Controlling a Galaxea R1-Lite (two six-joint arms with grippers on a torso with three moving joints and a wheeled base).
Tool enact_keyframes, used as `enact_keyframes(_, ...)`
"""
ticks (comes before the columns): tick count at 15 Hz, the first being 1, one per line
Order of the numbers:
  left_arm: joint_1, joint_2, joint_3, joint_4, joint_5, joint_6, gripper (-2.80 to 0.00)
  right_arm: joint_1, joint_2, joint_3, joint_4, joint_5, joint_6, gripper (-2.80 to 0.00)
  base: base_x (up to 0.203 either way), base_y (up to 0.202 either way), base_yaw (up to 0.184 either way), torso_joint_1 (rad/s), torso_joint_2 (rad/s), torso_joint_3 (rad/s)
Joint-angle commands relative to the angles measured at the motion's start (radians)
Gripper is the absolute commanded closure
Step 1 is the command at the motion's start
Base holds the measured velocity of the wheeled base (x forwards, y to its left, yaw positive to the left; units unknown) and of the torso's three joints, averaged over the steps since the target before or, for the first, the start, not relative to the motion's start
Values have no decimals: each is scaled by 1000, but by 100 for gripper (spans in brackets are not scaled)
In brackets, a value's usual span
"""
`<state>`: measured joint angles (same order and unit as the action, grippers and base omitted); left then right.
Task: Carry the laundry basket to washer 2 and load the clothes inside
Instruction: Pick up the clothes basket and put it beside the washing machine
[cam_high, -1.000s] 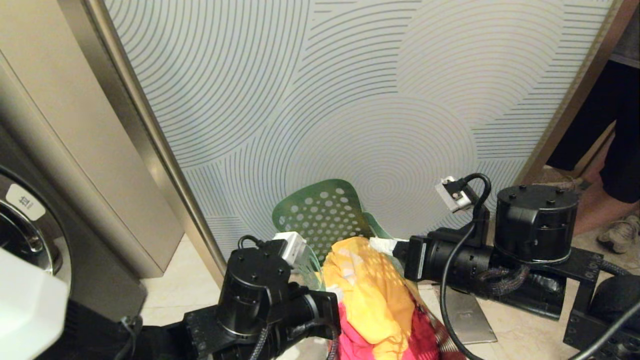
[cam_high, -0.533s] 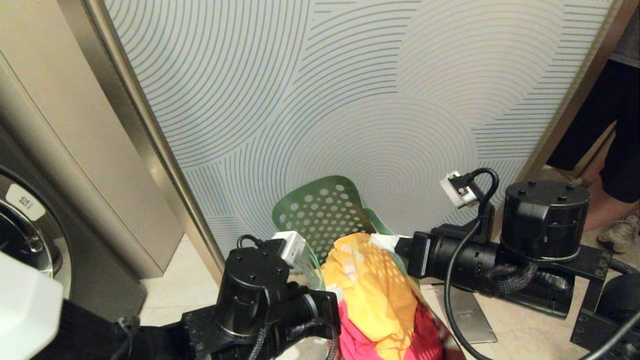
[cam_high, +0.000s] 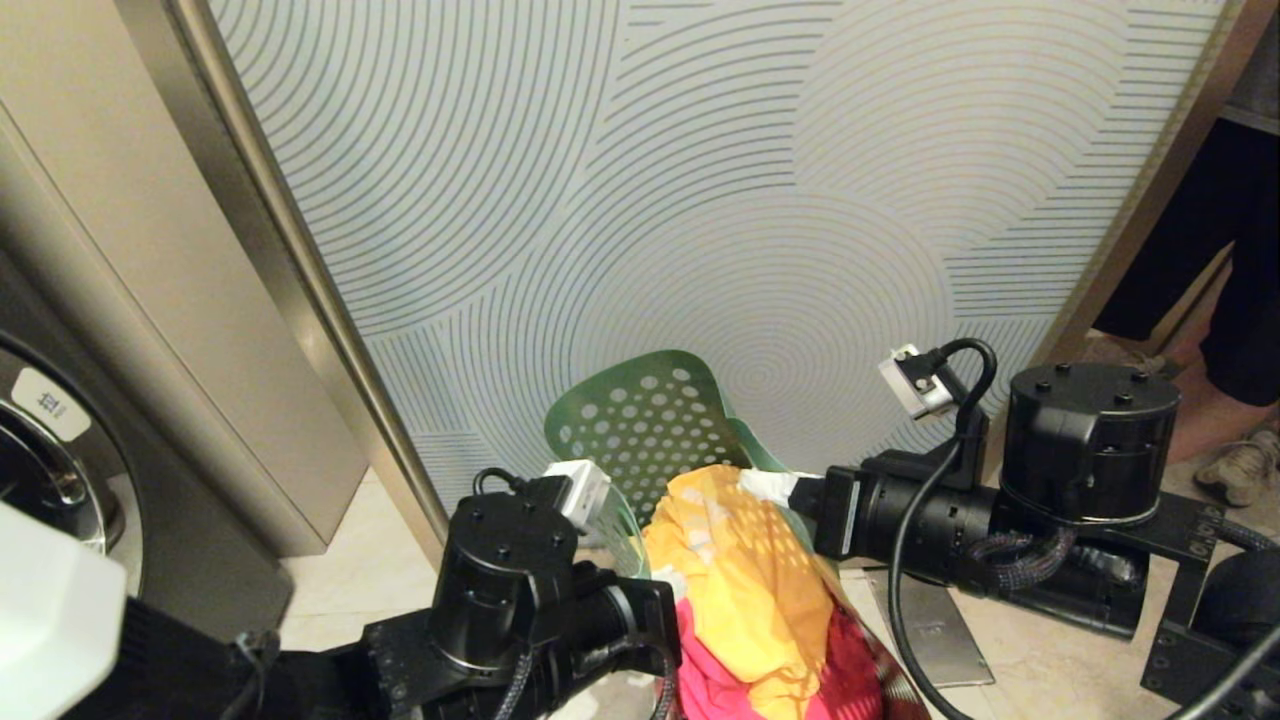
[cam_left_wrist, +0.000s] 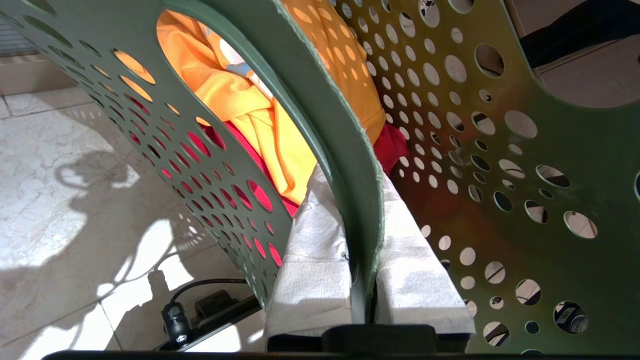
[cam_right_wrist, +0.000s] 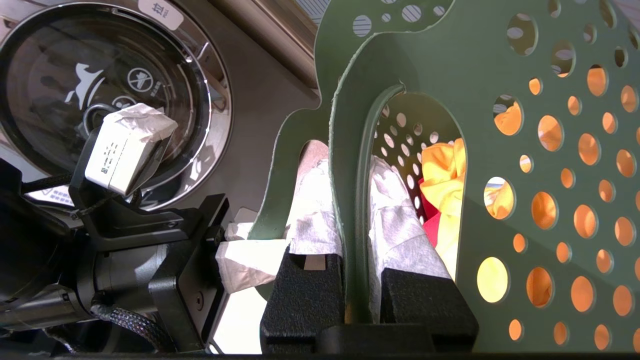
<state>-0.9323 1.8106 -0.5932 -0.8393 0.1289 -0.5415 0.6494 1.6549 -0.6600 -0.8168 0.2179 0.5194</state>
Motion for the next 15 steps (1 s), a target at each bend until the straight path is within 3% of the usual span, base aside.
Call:
enact_keyframes(1,0,4,0,-4,1,-3,0,0,5,-1,-4,1,1,0,0,0,0,0,0,0)
enact_keyframes(5,0,6,-2,-3,1,-3,0,1,32,5,-5,-4,-50,0,0,0,0,0,0,0)
enact_keyframes(15,0,13,-5,-1,1,-3,0,1,48,-1,-8,-8,-71,0,0,0,0,0,0,0)
